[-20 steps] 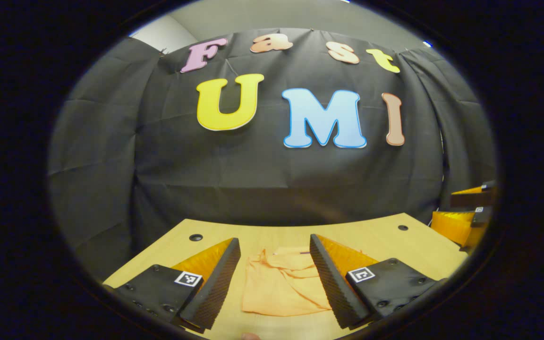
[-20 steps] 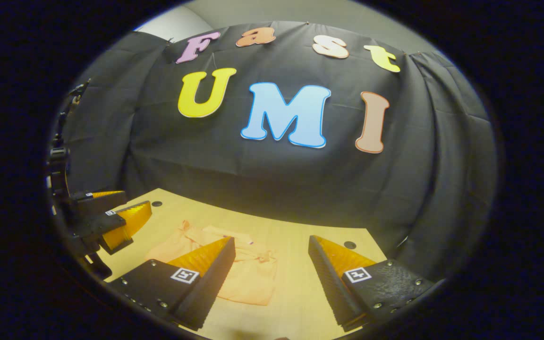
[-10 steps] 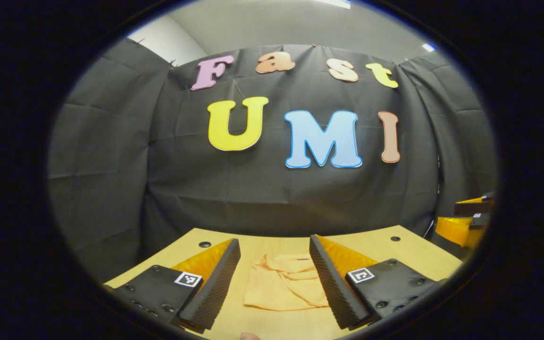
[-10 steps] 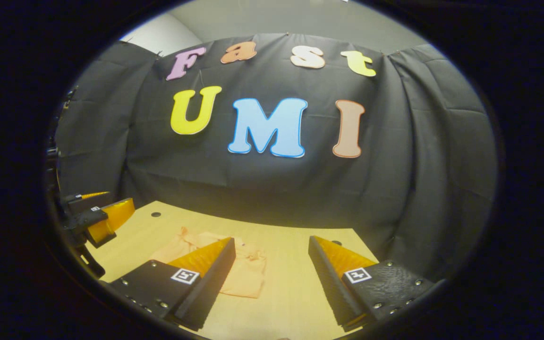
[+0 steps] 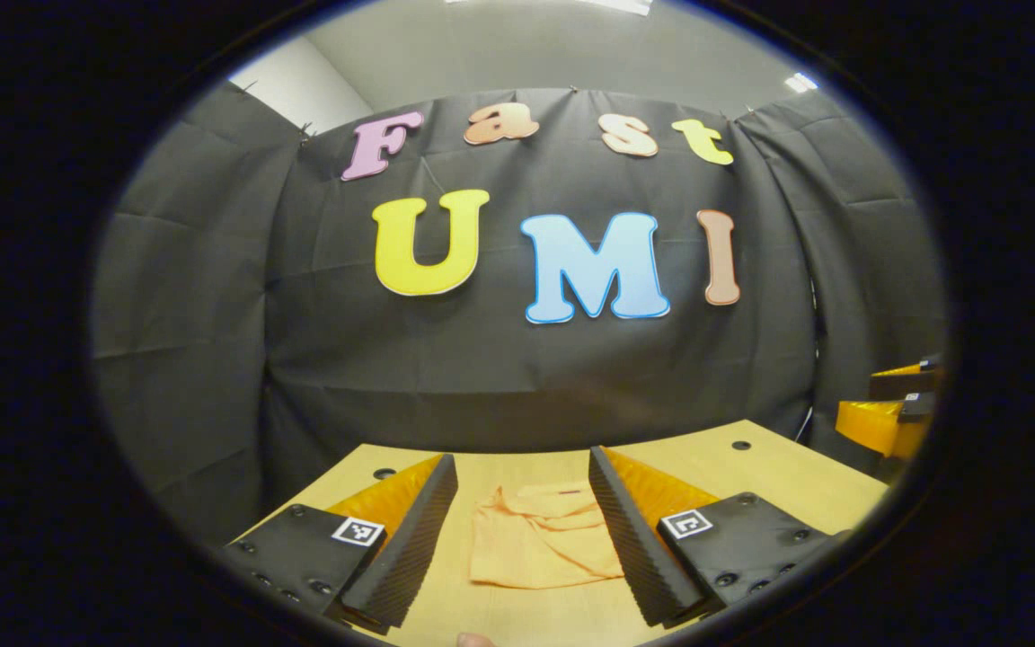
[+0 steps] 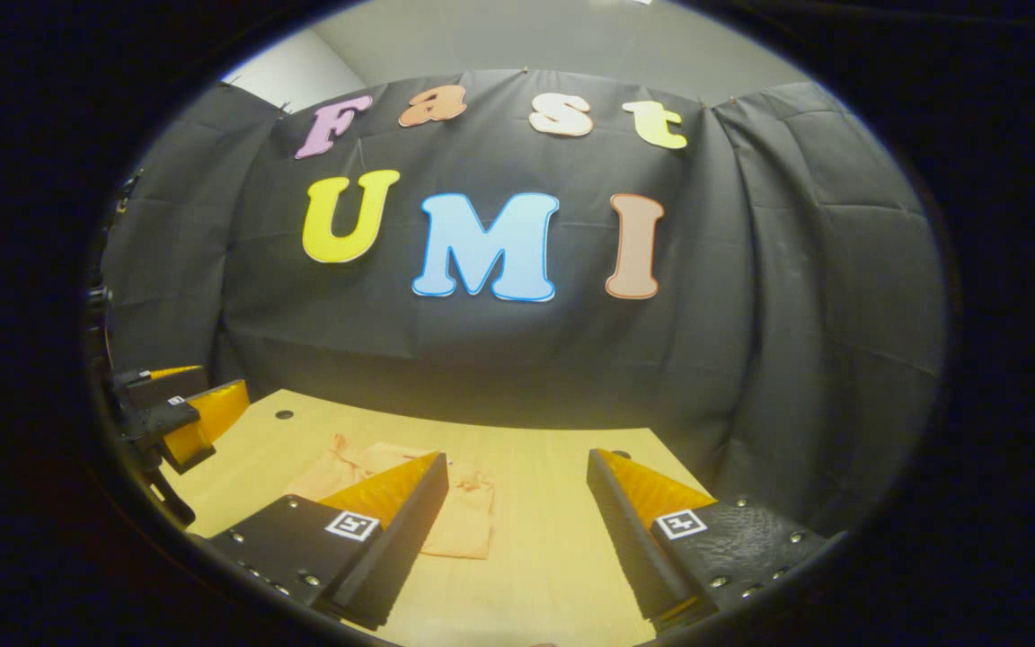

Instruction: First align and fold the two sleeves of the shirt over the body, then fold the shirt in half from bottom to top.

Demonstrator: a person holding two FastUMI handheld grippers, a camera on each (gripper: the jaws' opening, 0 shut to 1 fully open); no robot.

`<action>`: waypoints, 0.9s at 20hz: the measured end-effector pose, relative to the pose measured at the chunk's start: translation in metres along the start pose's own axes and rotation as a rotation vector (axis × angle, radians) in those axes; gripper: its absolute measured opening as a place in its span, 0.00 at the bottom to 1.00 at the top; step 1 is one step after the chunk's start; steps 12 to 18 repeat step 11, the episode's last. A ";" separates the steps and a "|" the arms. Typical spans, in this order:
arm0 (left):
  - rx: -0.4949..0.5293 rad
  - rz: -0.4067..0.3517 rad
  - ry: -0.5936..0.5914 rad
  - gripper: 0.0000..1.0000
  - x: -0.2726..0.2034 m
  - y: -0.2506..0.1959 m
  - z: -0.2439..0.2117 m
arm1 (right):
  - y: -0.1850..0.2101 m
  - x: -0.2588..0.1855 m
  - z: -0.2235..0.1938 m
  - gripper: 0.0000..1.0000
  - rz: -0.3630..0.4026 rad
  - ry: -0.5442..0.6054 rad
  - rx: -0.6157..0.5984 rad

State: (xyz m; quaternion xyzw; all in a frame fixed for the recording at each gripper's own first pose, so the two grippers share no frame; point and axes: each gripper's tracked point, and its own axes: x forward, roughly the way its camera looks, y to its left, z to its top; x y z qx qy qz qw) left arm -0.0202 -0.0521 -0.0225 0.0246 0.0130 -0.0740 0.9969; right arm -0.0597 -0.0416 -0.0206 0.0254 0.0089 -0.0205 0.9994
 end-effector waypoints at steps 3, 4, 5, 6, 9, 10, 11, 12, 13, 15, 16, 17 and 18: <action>-0.009 0.000 -0.016 1.00 -0.004 0.008 0.005 | 0.008 -0.003 0.007 0.96 0.002 -0.006 -0.006; -0.011 0.005 -0.021 1.00 -0.006 0.013 0.006 | 0.012 -0.005 0.009 0.96 0.009 -0.011 -0.006; -0.015 0.008 -0.025 1.00 -0.008 0.016 0.005 | 0.015 -0.007 0.012 0.96 0.018 -0.018 -0.007; -0.022 0.007 -0.029 0.99 -0.009 0.018 0.007 | 0.019 -0.009 0.014 0.96 0.026 -0.023 -0.009; -0.031 0.011 -0.033 1.00 -0.009 0.025 0.008 | 0.026 -0.013 0.017 0.96 0.036 -0.030 -0.011; -0.033 0.012 -0.033 1.00 -0.010 0.026 0.008 | 0.028 -0.014 0.017 0.96 0.037 -0.029 -0.011; -0.035 0.011 -0.033 1.00 -0.010 0.027 0.007 | 0.029 -0.016 0.018 0.96 0.038 -0.030 -0.014; -0.035 0.011 -0.033 1.00 -0.010 0.027 0.007 | 0.029 -0.016 0.018 0.96 0.038 -0.030 -0.014; -0.035 0.011 -0.033 1.00 -0.010 0.027 0.007 | 0.029 -0.016 0.018 0.96 0.038 -0.030 -0.014; -0.035 0.011 -0.033 1.00 -0.010 0.027 0.007 | 0.029 -0.016 0.018 0.96 0.038 -0.030 -0.014; -0.035 0.011 -0.033 1.00 -0.010 0.027 0.007 | 0.029 -0.016 0.018 0.96 0.038 -0.030 -0.014; -0.035 0.011 -0.033 1.00 -0.010 0.027 0.007 | 0.029 -0.016 0.018 0.96 0.038 -0.030 -0.014; -0.035 0.011 -0.033 1.00 -0.010 0.027 0.007 | 0.029 -0.016 0.018 0.96 0.038 -0.030 -0.014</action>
